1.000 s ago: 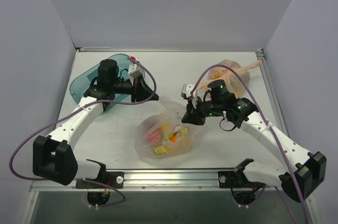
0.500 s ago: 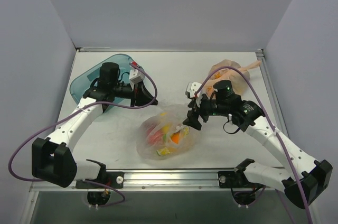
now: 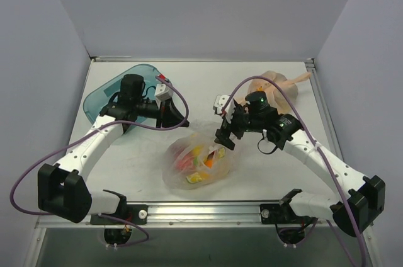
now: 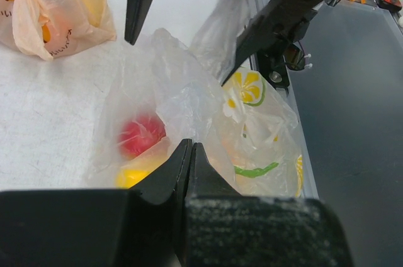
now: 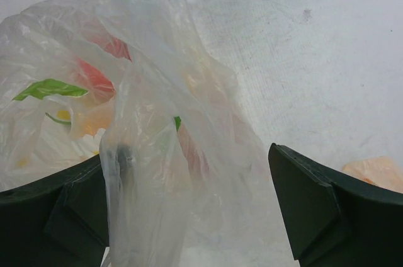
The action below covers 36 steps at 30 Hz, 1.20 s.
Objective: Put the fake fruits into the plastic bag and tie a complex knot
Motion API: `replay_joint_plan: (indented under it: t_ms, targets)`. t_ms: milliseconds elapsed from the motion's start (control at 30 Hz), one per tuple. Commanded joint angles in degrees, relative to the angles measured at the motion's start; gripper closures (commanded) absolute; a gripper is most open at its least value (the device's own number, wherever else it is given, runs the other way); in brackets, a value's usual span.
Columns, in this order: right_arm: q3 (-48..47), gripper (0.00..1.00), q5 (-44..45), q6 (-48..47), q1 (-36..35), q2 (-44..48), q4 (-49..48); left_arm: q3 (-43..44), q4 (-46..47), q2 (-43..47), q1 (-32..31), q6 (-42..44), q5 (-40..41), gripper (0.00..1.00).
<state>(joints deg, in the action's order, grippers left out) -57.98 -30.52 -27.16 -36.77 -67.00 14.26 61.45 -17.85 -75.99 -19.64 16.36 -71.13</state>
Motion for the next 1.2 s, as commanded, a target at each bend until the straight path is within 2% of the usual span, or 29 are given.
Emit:
replay_joint_plan:
  t_ms: [0, 33, 67, 133, 167, 233, 333, 367, 467, 567, 633, 700, 733, 767, 900, 1033, 1100, 1167]
  targets:
    - [-1.4, 0.07, -5.0, -0.7, 2.7, -1.2, -1.4, 3.4, -2.0, 0.6, 0.4, 3.0, -4.2, 1.0]
    - [-1.2, 0.11, -7.3, -1.3, 2.9, -1.7, -1.4, 3.5, -2.5, 0.8, 0.4, 3.3, -4.5, 1.0]
    - [-0.9, 0.23, -8.4, -1.9, 3.2, -1.8, -1.3, 3.6, -2.6, 1.0, 0.4, 3.5, -5.0, 1.0]
    - [-0.1, 0.35, -9.7, -3.2, 3.2, -2.4, -1.5, 3.6, -2.6, 1.4, 0.4, 3.5, -5.4, 1.0]
    - [0.1, 0.44, -10.9, -3.4, 3.2, -2.6, -1.6, 3.5, -2.6, 1.5, 0.3, 3.4, -5.9, 1.0]
    - [0.4, 0.55, -11.7, -3.7, 3.2, -2.9, -2.2, 3.5, -2.7, 2.1, 0.2, 3.2, -5.9, 1.0]
    - [0.6, 0.81, -13.2, -4.4, 3.2, -3.0, -2.6, 3.1, -3.2, 2.4, 0.2, 3.6, -5.9, 1.0]
    - [0.5, 0.98, -13.4, -4.6, 3.1, -3.0, -2.6, 2.9, -3.4, 2.4, 0.2, 4.0, -5.9, 1.0]
    - [0.9, 1.0, -13.7, -5.1, 3.2, -2.7, -2.5, 2.7, -3.8, 2.3, 0.3, 4.7, -4.8, 1.0]
    - [1.6, 1.0, -14.1, -5.3, 3.3, -2.0, -2.5, 3.0, -3.8, 2.5, 0.4, 5.4, -3.3, 0.7]
    - [2.0, 1.0, -14.4, -6.0, 3.3, -1.6, -2.5, 3.0, -3.3, 2.9, 0.4, 5.4, -1.5, 0.41]
    - [2.3, 1.0, -14.7, -6.8, 3.4, -1.3, -2.4, 2.6, -1.5, 3.2, 0.4, 3.3, 0.0, 0.23]
    - [2.3, 1.0, -14.9, -7.0, 3.3, -1.1, -2.4, 2.2, 1.0, 3.4, 0.4, 2.3, 1.3, 0.1]
    - [2.3, 1.0, -15.0, -7.4, 3.4, -1.1, -2.4, 1.6, 2.2, 3.6, 0.4, 0.4, 2.0, 0.06]
    - [2.4, 1.0, -15.5, -9.4, 3.3, -0.8, -2.2, 1.0, 8.0, 1.5, -0.1, -5.2, 4.0, 0.03]
    - [2.3, 1.0, -15.4, -10.5, 3.3, -0.7, -2.4, 1.5, 8.2, -0.7, -2.9, -5.7, 4.9, 0.03]
    - [2.3, 1.0, -15.1, -10.5, 3.2, -0.8, -2.5, 2.3, 7.6, -1.5, -4.2, -5.2, 4.2, 0.22]
    - [2.5, 1.0, -13.8, -9.7, 3.1, -0.8, -2.8, 4.0, 3.8, -2.3, -5.0, -3.9, 1.1, 0.51]
